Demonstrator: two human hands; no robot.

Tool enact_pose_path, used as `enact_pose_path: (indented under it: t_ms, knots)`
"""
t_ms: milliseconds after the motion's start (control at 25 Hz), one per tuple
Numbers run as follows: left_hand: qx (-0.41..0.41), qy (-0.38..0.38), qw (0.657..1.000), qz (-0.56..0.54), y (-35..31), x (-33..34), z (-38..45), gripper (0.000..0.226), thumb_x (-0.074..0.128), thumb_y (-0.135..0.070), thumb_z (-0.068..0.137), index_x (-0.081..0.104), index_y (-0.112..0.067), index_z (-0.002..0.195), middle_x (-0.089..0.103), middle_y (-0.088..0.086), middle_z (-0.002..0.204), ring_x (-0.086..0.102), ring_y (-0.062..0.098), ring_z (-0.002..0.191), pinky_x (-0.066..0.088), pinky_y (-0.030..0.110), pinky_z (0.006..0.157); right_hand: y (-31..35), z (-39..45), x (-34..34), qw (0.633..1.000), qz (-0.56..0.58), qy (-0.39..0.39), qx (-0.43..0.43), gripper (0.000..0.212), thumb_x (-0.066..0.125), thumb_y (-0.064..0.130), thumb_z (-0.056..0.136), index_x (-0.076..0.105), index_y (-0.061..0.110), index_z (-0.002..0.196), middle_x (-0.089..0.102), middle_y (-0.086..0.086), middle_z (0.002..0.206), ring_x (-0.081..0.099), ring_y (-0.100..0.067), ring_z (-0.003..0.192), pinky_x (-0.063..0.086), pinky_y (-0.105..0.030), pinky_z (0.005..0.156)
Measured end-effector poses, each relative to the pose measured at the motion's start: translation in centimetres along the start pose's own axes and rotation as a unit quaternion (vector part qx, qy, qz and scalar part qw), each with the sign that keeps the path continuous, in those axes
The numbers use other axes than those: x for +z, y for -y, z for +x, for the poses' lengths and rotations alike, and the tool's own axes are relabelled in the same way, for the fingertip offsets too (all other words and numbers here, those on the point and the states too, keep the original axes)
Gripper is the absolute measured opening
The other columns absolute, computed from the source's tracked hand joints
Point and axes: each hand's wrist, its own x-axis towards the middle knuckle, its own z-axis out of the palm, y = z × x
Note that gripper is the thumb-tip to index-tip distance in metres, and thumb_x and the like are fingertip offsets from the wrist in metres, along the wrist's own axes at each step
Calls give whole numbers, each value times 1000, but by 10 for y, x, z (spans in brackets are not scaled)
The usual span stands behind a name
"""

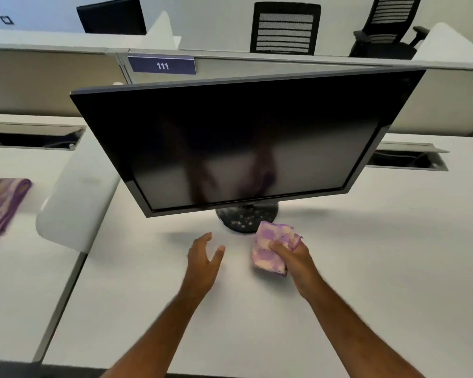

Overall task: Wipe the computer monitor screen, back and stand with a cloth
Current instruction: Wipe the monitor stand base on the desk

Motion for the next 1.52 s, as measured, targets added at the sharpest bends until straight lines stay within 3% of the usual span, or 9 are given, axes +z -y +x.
enact_pose_path:
  t_ms: [280, 480, 600, 720, 840, 920, 1160, 1360, 1520]
  knots:
    - [90, -85, 943, 308, 75, -25, 24, 81, 33, -55, 102, 22, -4, 164, 20, 10, 173, 17, 29, 161, 12, 46, 131, 14, 37, -42, 928, -217, -219, -209, 32, 76, 24, 89, 49, 21, 103, 61, -6, 94, 64, -26, 83, 59, -45, 69]
    - [91, -77, 932, 343, 73, -21, 22, 83, 34, -56, 103, 12, -9, 167, 9, 6, 176, 5, 24, 163, 7, 44, 132, -1, 61, -13, 911, -301, -154, -235, 37, 67, 16, 96, 42, 17, 123, 63, -9, 110, 66, -26, 93, 58, -33, 73]
    - [86, -73, 932, 344, 73, -22, 22, 83, 34, -56, 103, 11, -9, 167, 7, 5, 176, 4, 24, 163, 7, 45, 132, -14, 72, 10, 908, -313, -100, -260, 45, 63, 12, 97, 45, 20, 137, 62, -5, 126, 61, -23, 114, 53, -34, 96]
    - [85, -77, 931, 347, 74, -21, 23, 83, 34, -56, 102, 13, -9, 167, 8, 5, 176, 4, 23, 163, 9, 46, 132, -28, 89, 24, 847, -428, -70, -309, 58, 58, 15, 96, 43, 8, 152, 44, -11, 157, 35, -32, 148, 29, -40, 122]
    - [81, -82, 932, 345, 74, -21, 25, 82, 35, -56, 102, 14, -9, 167, 8, 5, 176, 4, 23, 163, 9, 45, 132, -37, 99, 32, 758, -551, -73, -341, 59, 42, 28, 100, 43, -1, 152, 39, -21, 159, 29, -36, 153, 21, -50, 126]
    - [79, -80, 931, 348, 75, -20, 24, 83, 34, -56, 102, 13, -10, 167, 7, 5, 176, 3, 22, 163, 8, 45, 132, -39, 101, 36, 736, -579, -75, -343, 61, 37, 29, 99, 43, -2, 151, 41, -22, 158, 31, -36, 152, 17, -49, 127]
    - [75, -83, 928, 355, 75, -20, 25, 83, 38, -55, 102, 12, -10, 167, 8, 5, 176, 3, 22, 163, 9, 45, 132, -47, 89, 86, 725, -590, -51, -353, 60, 39, 29, 95, 52, -2, 145, 50, -21, 151, 43, -37, 145, 5, -38, 127]
    - [67, -66, 930, 355, 75, -23, 25, 84, 32, -61, 103, 8, -13, 168, 3, 3, 176, -2, 19, 163, 7, 45, 132, -28, 69, 148, 741, -575, 69, -340, 52, 48, 22, 105, 40, 6, 154, 45, -13, 157, 35, -28, 150, -6, -26, 124]
    - [74, -76, 931, 350, 74, -22, 23, 83, 33, -58, 103, 11, -11, 167, 6, 4, 176, 0, 20, 163, 9, 46, 132, -25, 82, 67, 722, -540, 8, -433, 51, 50, 16, 95, 53, 0, 144, 54, -19, 149, 47, -34, 141, 30, -46, 122]
